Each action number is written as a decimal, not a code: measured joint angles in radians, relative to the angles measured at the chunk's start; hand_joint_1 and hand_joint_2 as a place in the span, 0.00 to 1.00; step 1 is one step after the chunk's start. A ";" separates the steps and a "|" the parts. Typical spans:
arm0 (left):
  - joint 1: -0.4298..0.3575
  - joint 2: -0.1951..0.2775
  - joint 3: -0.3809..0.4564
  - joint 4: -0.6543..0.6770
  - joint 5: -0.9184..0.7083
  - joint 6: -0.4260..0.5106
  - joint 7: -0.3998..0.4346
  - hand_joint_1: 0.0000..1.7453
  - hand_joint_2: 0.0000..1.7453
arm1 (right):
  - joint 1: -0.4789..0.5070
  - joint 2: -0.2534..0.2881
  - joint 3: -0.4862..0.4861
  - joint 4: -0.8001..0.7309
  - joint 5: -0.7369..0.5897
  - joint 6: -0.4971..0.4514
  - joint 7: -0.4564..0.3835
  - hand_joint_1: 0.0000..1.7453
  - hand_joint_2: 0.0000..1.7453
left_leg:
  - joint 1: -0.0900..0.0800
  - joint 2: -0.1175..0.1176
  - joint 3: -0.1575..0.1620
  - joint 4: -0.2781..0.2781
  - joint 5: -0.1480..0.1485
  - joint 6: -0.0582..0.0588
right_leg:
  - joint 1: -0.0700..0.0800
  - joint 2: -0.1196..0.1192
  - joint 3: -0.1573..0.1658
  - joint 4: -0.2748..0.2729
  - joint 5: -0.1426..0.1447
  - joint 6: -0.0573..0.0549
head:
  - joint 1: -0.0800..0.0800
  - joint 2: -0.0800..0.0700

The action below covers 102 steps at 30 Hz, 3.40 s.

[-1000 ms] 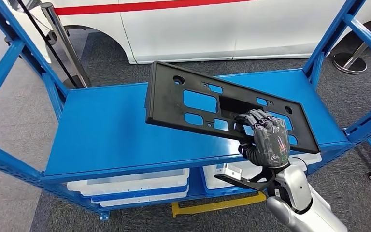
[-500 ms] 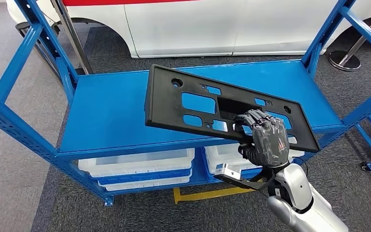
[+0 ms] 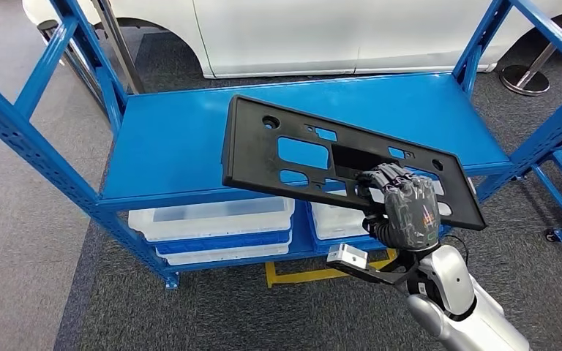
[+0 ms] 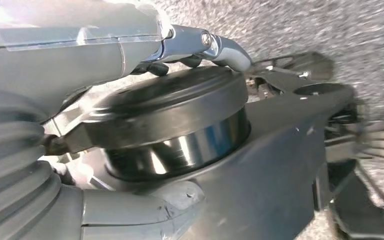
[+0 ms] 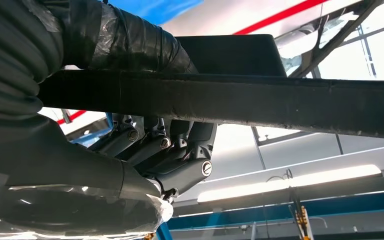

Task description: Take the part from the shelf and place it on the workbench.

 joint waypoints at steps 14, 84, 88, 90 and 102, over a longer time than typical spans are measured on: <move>-0.008 -0.007 0.006 -0.001 -0.004 -0.004 -0.007 0.00 1.00 | 0.012 -0.004 -0.019 -0.006 -0.021 0.034 -0.004 1.00 1.00 | -0.025 0.007 -0.140 -0.018 0.103 0.075 | 0.018 0.014 0.111 0.096 -0.114 -0.006 | 0.001 0.000; 0.003 -0.010 0.008 0.003 -0.052 0.035 0.007 0.00 1.00 | 0.680 -0.060 -0.803 -0.270 -0.194 -0.036 -0.193 1.00 1.00 | -0.009 0.028 -0.090 0.149 -0.114 0.025 | -0.002 0.027 0.064 -0.009 -0.058 -0.014 | 0.004 0.000; -0.003 -0.010 0.009 0.003 -0.063 0.030 0.019 0.00 1.00 | 0.672 -0.047 -0.803 -0.268 -0.183 -0.029 -0.199 1.00 1.00 | -0.013 0.011 -0.091 0.182 -0.086 0.043 | 0.011 0.077 0.058 -0.004 -0.053 -0.019 | 0.005 0.000; 0.002 -0.010 0.009 0.003 -0.067 0.029 0.023 0.00 1.00 | 0.668 -0.043 -0.803 -0.267 -0.180 -0.028 -0.199 1.00 1.00 | -0.013 -0.039 -0.038 0.055 -0.017 0.058 | 0.014 0.103 0.053 0.002 -0.050 -0.016 | 0.005 0.000; 0.028 -0.007 0.032 0.008 -0.016 0.017 -0.029 0.00 1.00 | 0.545 0.004 -0.651 -0.297 -0.027 0.042 -0.108 1.00 1.00 | -0.011 0.067 -0.008 -0.060 0.019 0.076 | -0.003 0.019 -0.079 0.244 -0.140 0.049 | 0.008 0.000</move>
